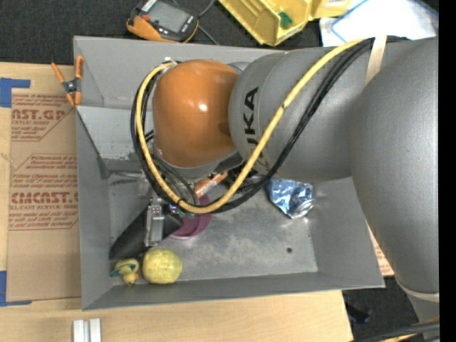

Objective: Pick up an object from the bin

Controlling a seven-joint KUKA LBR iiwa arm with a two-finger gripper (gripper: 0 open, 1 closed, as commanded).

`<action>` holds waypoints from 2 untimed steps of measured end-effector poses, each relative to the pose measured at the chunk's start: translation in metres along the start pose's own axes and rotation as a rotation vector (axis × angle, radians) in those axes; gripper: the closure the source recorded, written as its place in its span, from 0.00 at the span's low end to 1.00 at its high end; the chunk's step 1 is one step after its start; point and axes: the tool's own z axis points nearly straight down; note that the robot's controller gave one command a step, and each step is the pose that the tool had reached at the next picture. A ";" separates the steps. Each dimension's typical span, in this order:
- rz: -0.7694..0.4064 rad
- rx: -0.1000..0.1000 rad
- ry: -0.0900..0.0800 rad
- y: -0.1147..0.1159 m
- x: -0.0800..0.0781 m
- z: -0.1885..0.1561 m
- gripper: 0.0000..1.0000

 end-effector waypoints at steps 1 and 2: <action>0.003 -0.002 -0.008 -0.002 -0.002 -0.005 0.00; -0.220 -0.001 -0.008 0.013 0.020 0.105 0.00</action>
Offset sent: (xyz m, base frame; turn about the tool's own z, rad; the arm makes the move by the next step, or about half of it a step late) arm -0.0268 0.0158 -0.1320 -0.2729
